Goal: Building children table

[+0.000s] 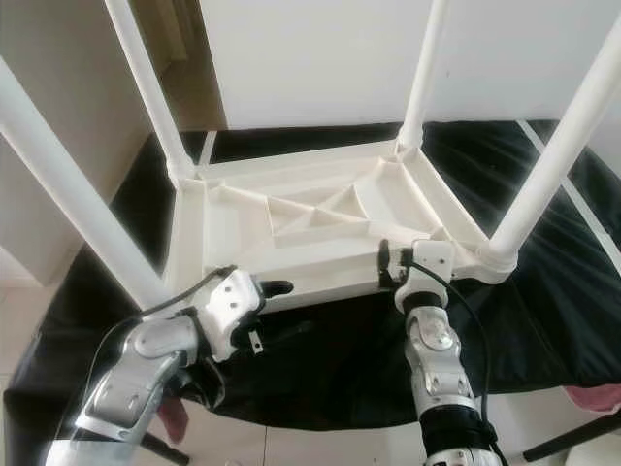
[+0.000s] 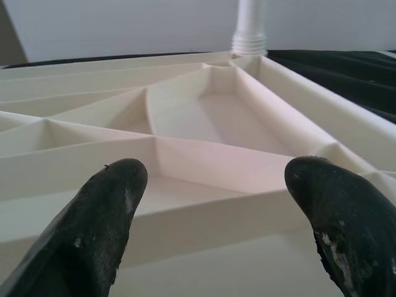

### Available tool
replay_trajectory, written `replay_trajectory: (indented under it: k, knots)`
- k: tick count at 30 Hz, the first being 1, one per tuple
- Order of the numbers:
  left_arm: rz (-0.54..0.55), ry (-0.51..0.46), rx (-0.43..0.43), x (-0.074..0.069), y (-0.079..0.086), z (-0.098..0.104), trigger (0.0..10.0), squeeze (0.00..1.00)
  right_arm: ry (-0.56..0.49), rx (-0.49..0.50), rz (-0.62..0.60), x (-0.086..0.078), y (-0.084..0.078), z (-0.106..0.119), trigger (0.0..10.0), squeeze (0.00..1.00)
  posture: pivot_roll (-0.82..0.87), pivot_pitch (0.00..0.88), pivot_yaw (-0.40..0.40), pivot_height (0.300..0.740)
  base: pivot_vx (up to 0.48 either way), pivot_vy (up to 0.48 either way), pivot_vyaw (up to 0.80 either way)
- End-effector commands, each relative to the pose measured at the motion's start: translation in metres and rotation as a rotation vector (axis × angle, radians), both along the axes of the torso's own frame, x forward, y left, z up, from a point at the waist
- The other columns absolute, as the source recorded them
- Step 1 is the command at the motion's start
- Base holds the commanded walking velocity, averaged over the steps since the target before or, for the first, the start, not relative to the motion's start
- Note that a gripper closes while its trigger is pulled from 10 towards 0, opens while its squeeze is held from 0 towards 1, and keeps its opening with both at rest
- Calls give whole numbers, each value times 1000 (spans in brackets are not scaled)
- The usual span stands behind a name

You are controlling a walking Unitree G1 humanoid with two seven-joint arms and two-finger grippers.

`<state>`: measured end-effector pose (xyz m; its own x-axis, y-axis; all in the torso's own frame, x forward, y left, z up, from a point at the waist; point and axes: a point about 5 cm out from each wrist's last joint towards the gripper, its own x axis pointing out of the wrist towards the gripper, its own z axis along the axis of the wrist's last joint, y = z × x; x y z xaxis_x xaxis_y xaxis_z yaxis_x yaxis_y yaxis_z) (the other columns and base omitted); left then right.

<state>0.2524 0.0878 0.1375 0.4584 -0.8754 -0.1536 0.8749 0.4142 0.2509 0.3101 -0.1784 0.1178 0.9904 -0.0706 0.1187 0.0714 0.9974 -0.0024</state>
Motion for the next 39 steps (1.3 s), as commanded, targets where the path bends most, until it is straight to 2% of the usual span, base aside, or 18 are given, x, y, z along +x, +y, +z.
replay_trajectory:
  k: [1, 2, 4, 7, 9, 11, 12, 13, 15, 16, 19, 23, 24, 29, 30, 33, 35, 39]
  knots:
    - [50, -14, -2, -1, 6, 3, 10000, 0, 7, -4, 16, 1, 4, -2, 10000, 0, 9, 24, 31, 740, 0, 0, 0]
    - [55, -9, -9, -3, 8, 4, 10000, 0, 7, -3, 18, 2, 5, -2, 10000, 0, 9, 24, 31, 740, 0, 0, 0]
    - [40, 38, -13, -22, 27, 4, 10000, 0, 13, -3, 39, 7, 10, -1, 10000, 0, 33, 26, 12, 740, 0, 0, 0]
    - [21, 67, 3, -32, 36, 3, 10000, 0, 15, -6, 51, 9, 12, 0, 10000, 0, 38, 26, 7, 740, 0, 0, 0]
    - [-2, 128, 62, -46, 51, -2, 10000, 0, 18, -13, 64, 11, 14, 0, 10000, 0, 58, 28, -9, 740, 0, 0, 0]
    - [-5, 153, 92, -50, 57, -5, 10000, 0, 19, -16, 67, 12, 14, 0, 10000, 0, 66, 27, -15, 740, 0, 0, 0]
    - [24, 174, 128, -53, 68, -6, 10000, 0, 23, -21, 76, 14, 15, 0, 10000, 0, 86, 28, -29, 740, 0, 0, 0]
    - [24, 174, 128, -53, 68, -6, 10000, 0, 23, -21, 76, 14, 15, 0, 10000, 0, 86, 28, -29, 740, 0, 0, 0]
    - [112, 190, 175, -58, 93, -2, 10000, 0, 28, -21, 93, 18, 19, 0, 10000, 0, 105, 29, -42, 740, 0, 0, 0]
    - [112, 190, 175, -58, 93, -2, 10000, 0, 28, -21, 93, 18, 19, 0, 10000, 0, 105, 29, -42, 740, 0, 0, 0]
    - [204, 213, 244, -65, 123, 3, 10000, 0, 33, -22, 115, 21, 25, 0, 10000, 0, 119, 29, -49, 740, 0, 0, 0]
    - [239, 259, 294, -74, 141, 5, 10000, 0, 31, -30, 127, 22, 28, 1, 10000, 0, 121, 30, -50, 740, 0, 0, 0]
    - [303, 261, 316, -74, 158, 9, 10000, 0, 30, -28, 128, 23, 28, 2, 10000, 0, 122, 33, -50, 740, 0, 0, 0]
    - [388, 247, 345, -71, 177, 16, 10000, 0, 28, -34, 134, 23, 28, 1, 10000, 0, 120, 32, -48, 740, 0, 0, 0]
    - [487, 209, 359, -63, 195, 22, 10000, 0, 29, -34, 134, 22, 27, 0, 10000, 0, 120, 32, -48, 740, 0, 0, 0]
    - [591, 148, 387, -51, 217, 30, 10000, 0, 34, -40, 139, 19, 27, -3, 10000, 0, 117, 30, -45, 740, 0, 0, 0]
    - [618, 130, 396, -48, 223, 33, 10000, 0, 36, -42, 142, 18, 27, -4, 10000, 0, 117, 30, -45, 740, 0, 0, 0]
    - [673, 41, 359, -26, 228, 45, 10000, 0, 46, -54, 149, 13, 27, -9, 10000, 0, 113, 27, -38, 740, 0, 0, 0]
